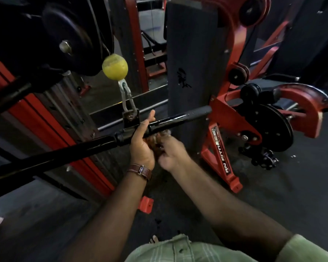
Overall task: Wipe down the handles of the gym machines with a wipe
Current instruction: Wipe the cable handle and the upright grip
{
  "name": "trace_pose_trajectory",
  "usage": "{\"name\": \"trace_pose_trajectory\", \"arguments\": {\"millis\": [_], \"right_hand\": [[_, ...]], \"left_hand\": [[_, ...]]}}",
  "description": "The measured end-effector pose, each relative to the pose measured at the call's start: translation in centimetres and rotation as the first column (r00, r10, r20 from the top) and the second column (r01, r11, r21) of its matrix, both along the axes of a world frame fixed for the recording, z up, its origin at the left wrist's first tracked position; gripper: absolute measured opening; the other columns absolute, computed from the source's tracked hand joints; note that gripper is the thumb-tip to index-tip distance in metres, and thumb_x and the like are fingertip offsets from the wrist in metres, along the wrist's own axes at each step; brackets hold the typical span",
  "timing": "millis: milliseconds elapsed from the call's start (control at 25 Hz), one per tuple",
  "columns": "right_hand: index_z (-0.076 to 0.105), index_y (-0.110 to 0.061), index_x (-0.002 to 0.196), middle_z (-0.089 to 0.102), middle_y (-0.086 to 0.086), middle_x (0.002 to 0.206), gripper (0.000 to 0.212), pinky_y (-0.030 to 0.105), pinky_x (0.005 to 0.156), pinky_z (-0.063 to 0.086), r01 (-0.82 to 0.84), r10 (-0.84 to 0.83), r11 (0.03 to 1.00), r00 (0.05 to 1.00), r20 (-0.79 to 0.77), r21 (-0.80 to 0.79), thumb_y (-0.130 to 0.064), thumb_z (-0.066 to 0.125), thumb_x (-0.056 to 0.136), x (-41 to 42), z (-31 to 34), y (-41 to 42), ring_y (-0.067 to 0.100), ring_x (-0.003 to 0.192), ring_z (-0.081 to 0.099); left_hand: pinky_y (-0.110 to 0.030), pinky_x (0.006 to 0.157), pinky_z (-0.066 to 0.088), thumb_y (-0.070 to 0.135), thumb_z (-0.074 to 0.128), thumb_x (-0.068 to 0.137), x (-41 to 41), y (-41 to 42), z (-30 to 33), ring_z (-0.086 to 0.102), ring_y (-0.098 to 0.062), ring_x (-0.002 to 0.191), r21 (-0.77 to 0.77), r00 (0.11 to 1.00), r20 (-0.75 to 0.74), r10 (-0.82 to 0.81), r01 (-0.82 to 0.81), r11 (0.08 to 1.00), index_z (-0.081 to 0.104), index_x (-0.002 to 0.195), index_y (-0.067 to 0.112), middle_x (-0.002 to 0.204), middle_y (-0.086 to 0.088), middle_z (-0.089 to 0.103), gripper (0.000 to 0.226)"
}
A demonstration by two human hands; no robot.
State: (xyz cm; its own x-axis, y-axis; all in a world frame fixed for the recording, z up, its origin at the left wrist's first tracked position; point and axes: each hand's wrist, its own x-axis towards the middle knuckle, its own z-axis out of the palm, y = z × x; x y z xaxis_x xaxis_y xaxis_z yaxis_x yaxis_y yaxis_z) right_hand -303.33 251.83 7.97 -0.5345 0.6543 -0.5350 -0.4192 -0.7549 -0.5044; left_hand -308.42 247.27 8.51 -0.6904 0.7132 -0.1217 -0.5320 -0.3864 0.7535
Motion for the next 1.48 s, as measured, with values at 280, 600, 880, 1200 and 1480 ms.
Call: {"name": "trace_pose_trajectory", "arguments": {"millis": [280, 600, 880, 1200, 1480], "right_hand": [[0.069, -0.016, 0.083, 0.068, 0.002, 0.084, 0.008, 0.032, 0.074, 0.059, 0.113, -0.079, 0.992, 0.893, -0.443, 0.050, -0.008, 0.066, 0.083, 2.1, 0.7, 4.0, 0.016, 0.077, 0.069], [0.077, -0.022, 0.069, 0.072, -0.003, 0.079, 0.025, 0.024, 0.075, 0.058, 0.136, -0.111, 0.991, 0.882, -0.458, 0.022, -0.008, 0.060, 0.081, 3.7, -0.2, 3.5, 0.008, 0.074, 0.070], [0.067, -0.005, 0.099, 0.069, 0.009, 0.089, 0.022, 0.024, 0.065, 0.055, -0.118, 0.113, 0.951, 0.993, 0.032, 0.284, 0.010, 0.052, 0.092, 4.7, -0.2, 1.9, 0.015, 0.076, 0.069], [0.073, -0.008, 0.082, 0.073, 0.000, 0.074, 0.014, 0.019, 0.061, 0.052, -0.080, -0.285, 0.631, 0.901, 0.327, 0.772, 0.000, 0.066, 0.091, 9.6, 4.2, -2.0, 0.008, 0.072, 0.071], [0.066, -0.016, 0.112, 0.052, -0.001, 0.108, 0.025, 0.018, 0.063, 0.040, -0.776, -0.715, -0.322, 0.575, 0.397, 0.543, -0.021, 0.053, 0.091, 5.6, 3.5, 0.6, 0.008, 0.085, 0.049]], "left_hand": [[-0.032, 0.093, 0.038, 0.031, 0.063, 0.079, 1.3, -0.6, 0.5, 0.058, -0.013, 0.111, -0.009, 0.999, -0.037, 0.010, -0.011, 1.000, 0.063, 0.134, 0.022, 0.111, 0.007, 0.070, 0.056], [-0.036, 0.090, 0.031, 0.029, 0.072, 0.068, 1.2, -1.1, 0.3, 0.052, -0.009, 0.101, -0.008, 1.000, -0.006, -0.008, 0.008, 1.000, 0.072, 0.114, 0.017, 0.103, 0.011, 0.067, 0.048], [-0.026, 0.080, 0.045, 0.007, 0.068, 0.079, 0.7, -1.7, 0.8, 0.064, -0.010, 0.079, 0.053, 0.995, 0.086, 0.051, -0.056, 0.997, 0.067, 0.082, 0.014, 0.083, 0.003, 0.067, 0.009], [-0.029, 0.076, 0.052, 0.006, 0.058, 0.090, 1.9, -1.6, 1.5, 0.068, -0.013, 0.084, 0.072, 0.991, 0.134, 0.018, -0.028, 0.997, 0.066, 0.079, 0.017, 0.081, 0.001, 0.072, 0.018], [-0.023, 0.061, 0.042, 0.022, 0.062, 0.083, 0.9, -1.8, 0.7, 0.060, -0.011, 0.077, 0.091, 0.992, 0.111, -0.068, 0.058, 0.994, 0.062, 0.089, 0.018, 0.092, 0.001, 0.063, 0.007]]}}
